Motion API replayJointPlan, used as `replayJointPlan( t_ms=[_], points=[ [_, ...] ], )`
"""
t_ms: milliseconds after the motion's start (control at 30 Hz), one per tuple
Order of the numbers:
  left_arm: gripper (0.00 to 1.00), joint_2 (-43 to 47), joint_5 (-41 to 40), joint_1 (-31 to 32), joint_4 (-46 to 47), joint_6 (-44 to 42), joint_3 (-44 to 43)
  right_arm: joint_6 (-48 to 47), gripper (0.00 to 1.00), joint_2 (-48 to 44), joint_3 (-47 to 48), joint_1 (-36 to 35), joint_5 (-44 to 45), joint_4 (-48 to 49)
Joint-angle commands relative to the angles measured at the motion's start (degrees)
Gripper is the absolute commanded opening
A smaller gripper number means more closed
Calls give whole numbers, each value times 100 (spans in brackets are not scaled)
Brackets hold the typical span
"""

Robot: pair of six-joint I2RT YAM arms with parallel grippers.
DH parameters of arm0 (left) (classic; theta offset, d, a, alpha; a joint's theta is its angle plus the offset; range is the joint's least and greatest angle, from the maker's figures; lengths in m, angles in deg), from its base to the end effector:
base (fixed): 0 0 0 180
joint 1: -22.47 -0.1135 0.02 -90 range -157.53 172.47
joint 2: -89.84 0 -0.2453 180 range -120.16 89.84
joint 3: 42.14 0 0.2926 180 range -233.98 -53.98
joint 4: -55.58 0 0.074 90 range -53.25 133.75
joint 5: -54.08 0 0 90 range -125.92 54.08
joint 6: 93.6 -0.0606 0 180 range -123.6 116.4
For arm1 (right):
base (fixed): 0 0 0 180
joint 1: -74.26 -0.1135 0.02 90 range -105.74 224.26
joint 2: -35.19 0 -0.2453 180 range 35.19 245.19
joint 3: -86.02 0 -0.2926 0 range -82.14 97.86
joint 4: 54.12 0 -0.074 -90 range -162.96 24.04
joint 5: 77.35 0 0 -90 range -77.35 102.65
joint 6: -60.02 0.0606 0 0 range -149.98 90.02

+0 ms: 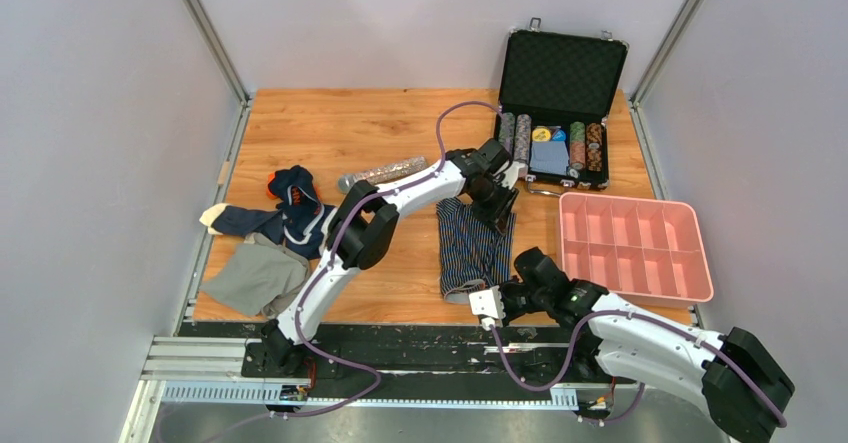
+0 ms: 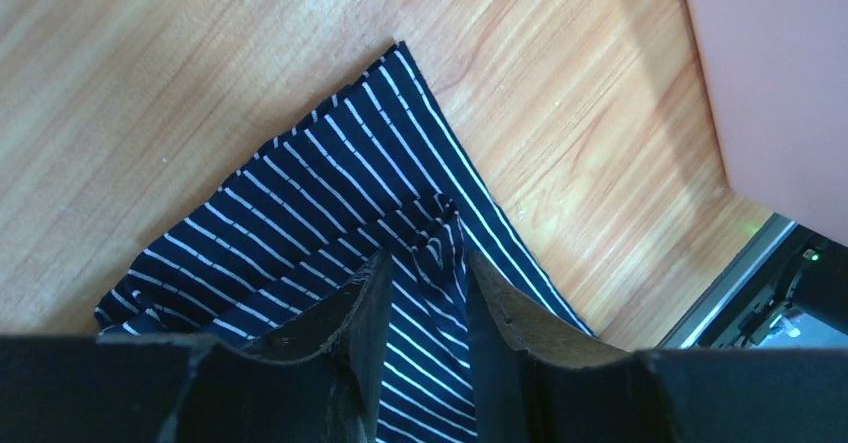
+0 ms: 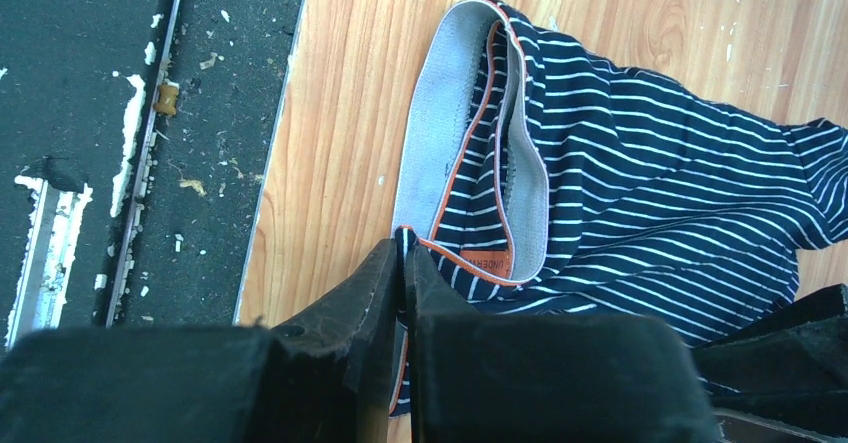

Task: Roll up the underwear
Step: Fold the underwear at the center of the board.

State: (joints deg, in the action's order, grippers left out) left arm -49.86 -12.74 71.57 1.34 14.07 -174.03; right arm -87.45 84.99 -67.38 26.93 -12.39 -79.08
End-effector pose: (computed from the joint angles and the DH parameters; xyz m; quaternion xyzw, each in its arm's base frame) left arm 0.3472 -0.4372 0.1178 0.3042 0.9019 -0.2930 0.0903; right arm 0.1279 0.1766 0.0896 -0.7697 0.4950 0.1709 0.3651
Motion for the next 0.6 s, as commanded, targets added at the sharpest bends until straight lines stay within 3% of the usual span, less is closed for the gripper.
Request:
replayJointPlan(
  t_ms=[0,167,200,267,567],
  points=[
    [39,-121,-25,1,146,-9,-332,42,7,30,224,13,-151,80],
    [15,-55,-46,3,204,59,-335,61,6,5,229,11,-143,73],
    [7,-25,-61,3,206,64,-342,65,6,-3,232,12,-130,69],
    [0,67,-113,2,189,39,-362,73,3,-12,256,11,-73,73],
    [0,523,-186,-178,-8,-10,-396,-142,0,-385,550,28,166,-296]
  ],
)
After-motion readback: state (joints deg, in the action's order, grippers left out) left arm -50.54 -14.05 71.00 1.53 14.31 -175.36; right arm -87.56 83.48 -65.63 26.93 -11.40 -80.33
